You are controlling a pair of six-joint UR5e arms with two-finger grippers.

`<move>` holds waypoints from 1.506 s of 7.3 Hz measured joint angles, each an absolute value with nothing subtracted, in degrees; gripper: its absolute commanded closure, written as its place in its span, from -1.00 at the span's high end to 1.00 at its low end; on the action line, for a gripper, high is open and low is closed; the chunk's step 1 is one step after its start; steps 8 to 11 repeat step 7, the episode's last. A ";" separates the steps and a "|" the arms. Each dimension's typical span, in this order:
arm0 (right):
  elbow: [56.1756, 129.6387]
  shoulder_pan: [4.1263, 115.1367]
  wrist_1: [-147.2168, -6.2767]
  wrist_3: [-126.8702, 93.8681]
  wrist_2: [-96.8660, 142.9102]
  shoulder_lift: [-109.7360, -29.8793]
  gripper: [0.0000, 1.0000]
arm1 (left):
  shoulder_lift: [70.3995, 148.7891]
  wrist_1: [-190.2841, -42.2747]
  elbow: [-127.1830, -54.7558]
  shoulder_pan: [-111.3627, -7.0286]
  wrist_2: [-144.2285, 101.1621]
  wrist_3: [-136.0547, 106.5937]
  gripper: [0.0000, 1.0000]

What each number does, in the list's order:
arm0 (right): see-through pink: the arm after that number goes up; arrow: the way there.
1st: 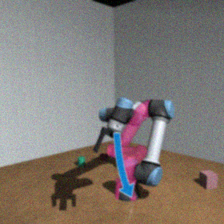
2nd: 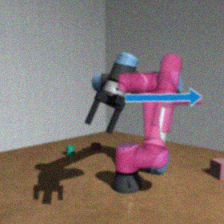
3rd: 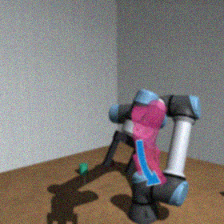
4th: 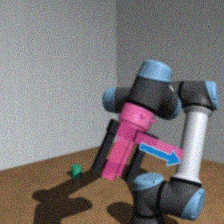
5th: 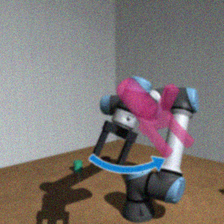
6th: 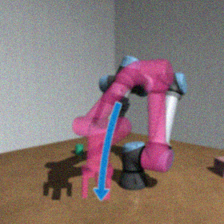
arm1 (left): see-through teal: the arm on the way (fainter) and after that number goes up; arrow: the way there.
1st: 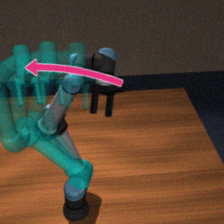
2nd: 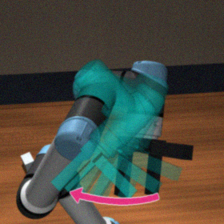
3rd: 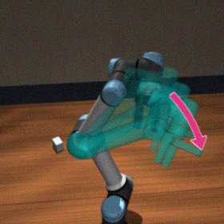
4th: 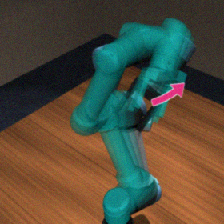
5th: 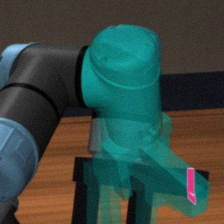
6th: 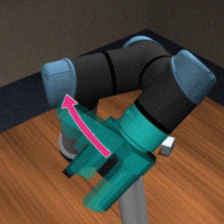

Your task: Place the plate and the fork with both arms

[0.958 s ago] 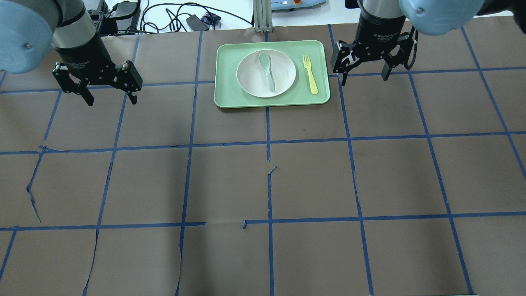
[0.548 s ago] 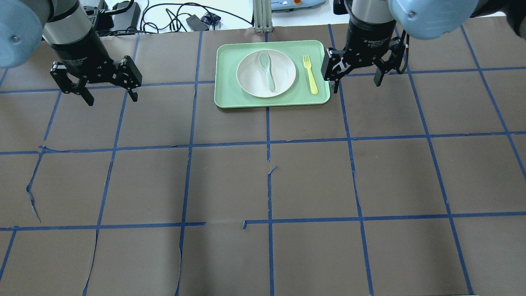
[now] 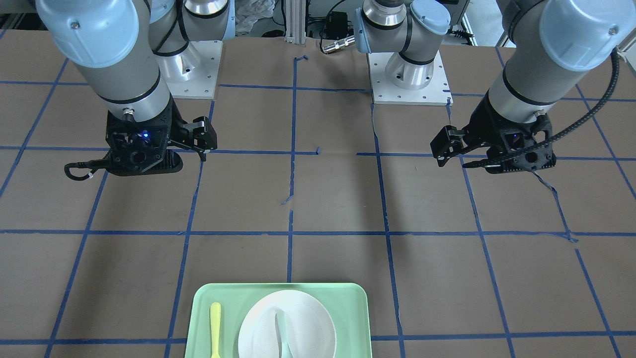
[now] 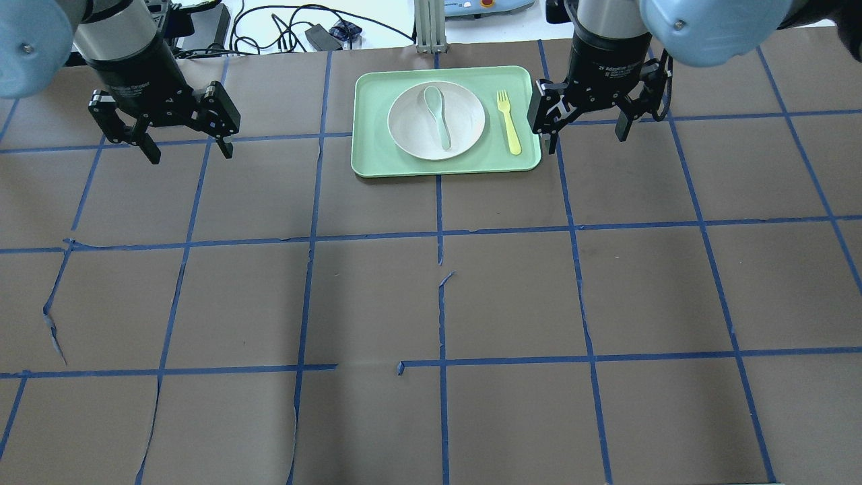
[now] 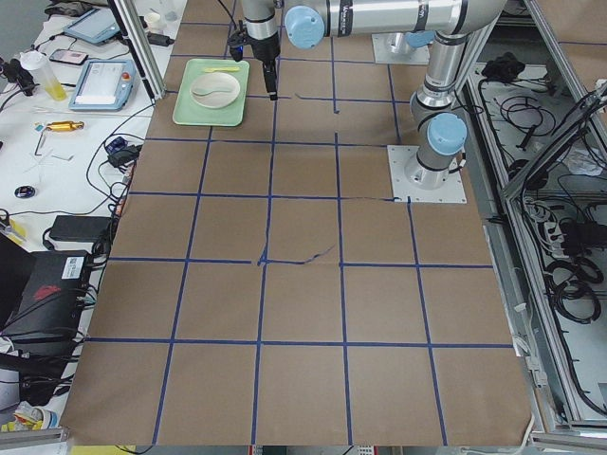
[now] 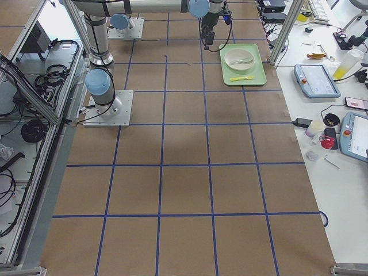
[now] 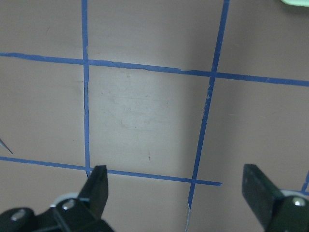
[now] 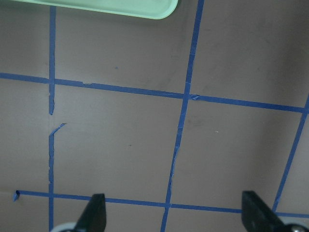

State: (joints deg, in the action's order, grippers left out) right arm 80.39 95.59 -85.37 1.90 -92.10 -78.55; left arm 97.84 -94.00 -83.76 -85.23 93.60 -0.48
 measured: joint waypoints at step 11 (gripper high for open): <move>80.02 95.72 -83.99 1.88 -91.94 -80.63 1.00 | 97.27 -94.29 -83.95 -85.34 93.35 0.10 1.00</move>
